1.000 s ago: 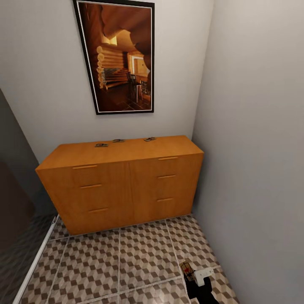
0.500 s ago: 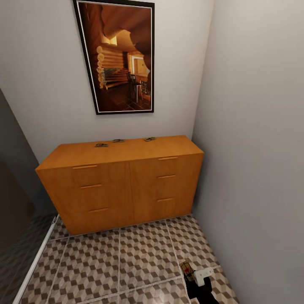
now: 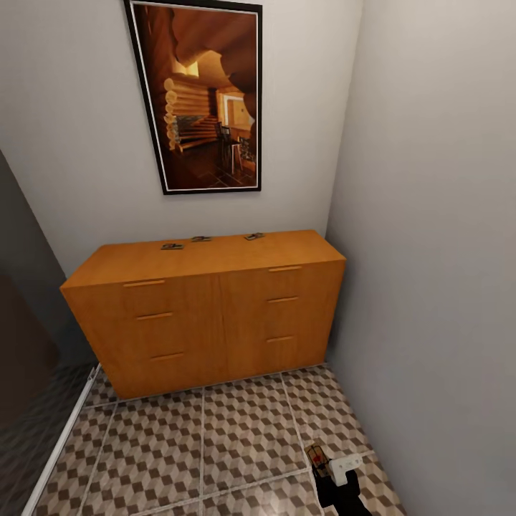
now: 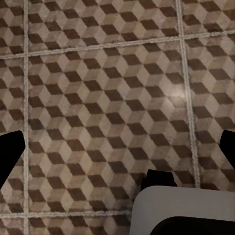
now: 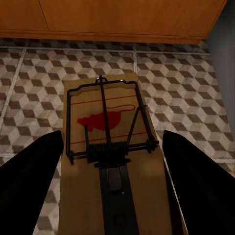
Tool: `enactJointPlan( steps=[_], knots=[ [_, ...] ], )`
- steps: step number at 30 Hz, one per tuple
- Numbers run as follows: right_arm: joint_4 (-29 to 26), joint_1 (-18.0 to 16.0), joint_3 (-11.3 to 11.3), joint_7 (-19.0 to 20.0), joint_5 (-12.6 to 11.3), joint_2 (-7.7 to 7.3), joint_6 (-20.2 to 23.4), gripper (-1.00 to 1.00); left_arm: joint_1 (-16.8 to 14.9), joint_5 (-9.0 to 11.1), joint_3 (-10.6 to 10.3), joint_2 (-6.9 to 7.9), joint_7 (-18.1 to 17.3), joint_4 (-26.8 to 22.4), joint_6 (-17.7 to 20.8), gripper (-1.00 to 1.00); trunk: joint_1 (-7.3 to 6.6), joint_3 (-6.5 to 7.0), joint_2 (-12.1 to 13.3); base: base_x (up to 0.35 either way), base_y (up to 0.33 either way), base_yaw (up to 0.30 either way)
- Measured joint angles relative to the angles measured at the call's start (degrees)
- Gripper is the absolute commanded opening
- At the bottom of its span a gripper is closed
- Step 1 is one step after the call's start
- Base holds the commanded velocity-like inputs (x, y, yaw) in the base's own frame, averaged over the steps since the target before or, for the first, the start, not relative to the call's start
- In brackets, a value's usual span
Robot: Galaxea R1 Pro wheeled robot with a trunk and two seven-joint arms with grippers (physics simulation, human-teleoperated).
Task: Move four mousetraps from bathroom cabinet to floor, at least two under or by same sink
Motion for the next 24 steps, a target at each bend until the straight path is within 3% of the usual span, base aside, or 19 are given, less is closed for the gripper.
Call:
enactJointPlan(
  steps=[24],
  knots=[
    [0.00,0.00,-0.01,-0.13,0.01,0.00,0.38,-1.00,0.00,0.01,-0.02,0.00,0.00,0.00,0.00,1.00,0.00,0.00,0.00,0.000,0.000,0.000]
  ],
)
